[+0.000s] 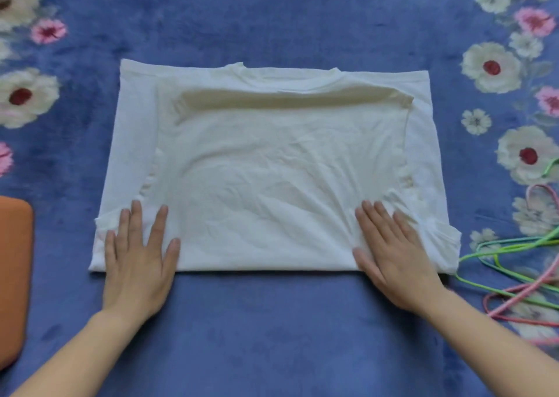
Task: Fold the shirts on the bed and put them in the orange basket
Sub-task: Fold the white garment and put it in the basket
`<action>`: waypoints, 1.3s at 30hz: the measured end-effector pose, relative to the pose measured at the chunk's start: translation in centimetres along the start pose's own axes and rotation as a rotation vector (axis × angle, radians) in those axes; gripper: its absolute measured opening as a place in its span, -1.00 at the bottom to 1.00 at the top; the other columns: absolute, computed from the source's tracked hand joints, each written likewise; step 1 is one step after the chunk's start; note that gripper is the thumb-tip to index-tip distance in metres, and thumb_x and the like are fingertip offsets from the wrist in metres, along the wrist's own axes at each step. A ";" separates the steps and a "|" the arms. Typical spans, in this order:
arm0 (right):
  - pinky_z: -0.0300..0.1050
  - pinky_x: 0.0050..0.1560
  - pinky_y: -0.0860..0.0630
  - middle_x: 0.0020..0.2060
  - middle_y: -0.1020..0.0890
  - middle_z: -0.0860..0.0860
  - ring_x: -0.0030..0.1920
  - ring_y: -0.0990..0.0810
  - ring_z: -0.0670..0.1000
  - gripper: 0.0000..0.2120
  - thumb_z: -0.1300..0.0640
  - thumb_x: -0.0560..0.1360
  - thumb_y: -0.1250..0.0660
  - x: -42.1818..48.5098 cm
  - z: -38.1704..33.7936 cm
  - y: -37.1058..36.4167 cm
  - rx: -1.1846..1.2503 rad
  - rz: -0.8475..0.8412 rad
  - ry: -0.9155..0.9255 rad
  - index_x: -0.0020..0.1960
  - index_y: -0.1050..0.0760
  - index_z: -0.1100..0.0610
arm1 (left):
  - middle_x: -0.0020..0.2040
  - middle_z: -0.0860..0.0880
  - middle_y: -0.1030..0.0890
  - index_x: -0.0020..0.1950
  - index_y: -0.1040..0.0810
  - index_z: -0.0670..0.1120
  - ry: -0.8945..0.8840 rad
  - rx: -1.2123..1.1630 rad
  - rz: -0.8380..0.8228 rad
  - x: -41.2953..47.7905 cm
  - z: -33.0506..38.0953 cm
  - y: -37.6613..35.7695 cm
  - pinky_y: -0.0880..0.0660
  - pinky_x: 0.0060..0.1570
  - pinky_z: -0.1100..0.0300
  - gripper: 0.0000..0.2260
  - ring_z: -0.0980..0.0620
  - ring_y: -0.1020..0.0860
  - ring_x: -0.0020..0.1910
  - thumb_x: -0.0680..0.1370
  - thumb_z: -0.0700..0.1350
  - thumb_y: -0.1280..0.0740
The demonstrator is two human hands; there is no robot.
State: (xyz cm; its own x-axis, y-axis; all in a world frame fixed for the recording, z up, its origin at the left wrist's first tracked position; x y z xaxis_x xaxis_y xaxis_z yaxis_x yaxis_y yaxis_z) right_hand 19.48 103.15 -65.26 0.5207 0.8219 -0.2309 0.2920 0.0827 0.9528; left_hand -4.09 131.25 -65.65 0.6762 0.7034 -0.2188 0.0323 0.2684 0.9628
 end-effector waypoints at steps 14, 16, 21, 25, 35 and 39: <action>0.06 -0.16 -0.57 0.04 -0.66 0.16 0.00 -0.64 0.24 -0.60 0.45 0.35 -0.21 -1.7 0.0 4.4 -0.071 0.025 -0.049 0.12 -0.59 0.22 | -0.12 -0.13 -0.58 0.02 -0.48 -0.21 -0.288 0.549 -0.148 -0.7 3.8 4.4 -0.35 -0.40 0.06 -0.77 -0.22 -0.60 -0.23 0.40 -0.41 -0.26; 0.04 -0.35 -0.61 -0.03 -0.69 0.15 -0.10 -0.69 0.19 -0.59 0.46 0.28 -0.26 -3.9 -1.2 5.4 -0.052 0.049 0.059 0.05 -0.63 0.21 | -0.35 -0.15 -0.53 -0.18 -0.52 -0.26 -0.349 0.495 -0.082 -3.2 2.9 4.7 -0.38 -0.58 0.08 -0.72 -0.20 -0.51 -0.53 0.19 -0.51 -0.39; -0.16 -0.58 -0.50 -0.22 -0.69 0.06 -0.34 -0.66 0.07 -0.54 0.20 0.22 -0.02 -13.2 -6.3 1.3 -0.179 -0.105 0.371 -0.13 -0.66 0.18 | -0.45 -0.18 -0.45 -0.29 -0.55 -0.32 -0.379 0.493 -0.156 -14.6 -0.1 2.3 -0.37 -0.72 0.15 -0.68 -0.11 -0.43 -0.66 0.05 -0.59 -0.35; -0.15 -0.34 -0.53 -0.12 -0.63 -0.05 -0.17 -0.63 0.04 -0.57 0.05 0.25 0.04 -17.3 -7.5 -2.6 -0.172 -0.482 0.351 -0.14 -0.57 0.05 | 0.02 -0.17 -0.58 0.14 -0.52 -0.26 -0.297 0.642 -0.602 -20.2 0.1 -0.5 -0.51 -0.34 0.11 -0.61 -0.15 -0.64 -0.18 0.33 -0.30 -0.43; 0.07 0.46 -0.08 0.52 -0.14 0.11 0.52 -0.12 0.12 -0.37 -0.10 0.50 0.13 -0.3 -9.3 0.2 -0.006 -0.064 0.036 0.54 -0.11 0.03 | 0.46 -0.27 -0.28 0.47 -0.33 -0.08 -0.400 0.081 -0.065 -5.8 10.8 -0.7 -0.32 0.28 -0.20 -0.48 -0.27 -0.31 0.42 0.52 0.00 -0.03; -0.01 0.45 0.31 0.55 0.15 0.00 0.54 0.19 0.03 -0.33 -0.24 0.45 0.35 3.7 -8.3 -2.4 -0.058 -0.095 -0.044 0.54 0.16 -0.14 | 0.56 -0.06 0.24 0.48 0.24 0.22 -0.194 0.031 -0.097 -0.5 9.1 -3.3 0.27 0.41 -0.19 -0.45 -0.19 0.27 0.51 0.48 0.25 0.28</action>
State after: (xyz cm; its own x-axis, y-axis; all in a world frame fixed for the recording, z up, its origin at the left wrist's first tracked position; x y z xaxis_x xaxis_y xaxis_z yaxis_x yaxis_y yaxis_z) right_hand 14.04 110.68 -66.75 0.5277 0.7837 -0.3277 0.2957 0.1922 0.9358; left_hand 2.19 123.99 -67.30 0.7977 0.5346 -0.2790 0.1245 0.3066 0.9437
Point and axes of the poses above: each hand's wrist, its own x-axis towards the middle knuckle, its own y-axis out of the back of the hand, z = x × y, the point moved 10 cm from there along x, towards the middle knuckle
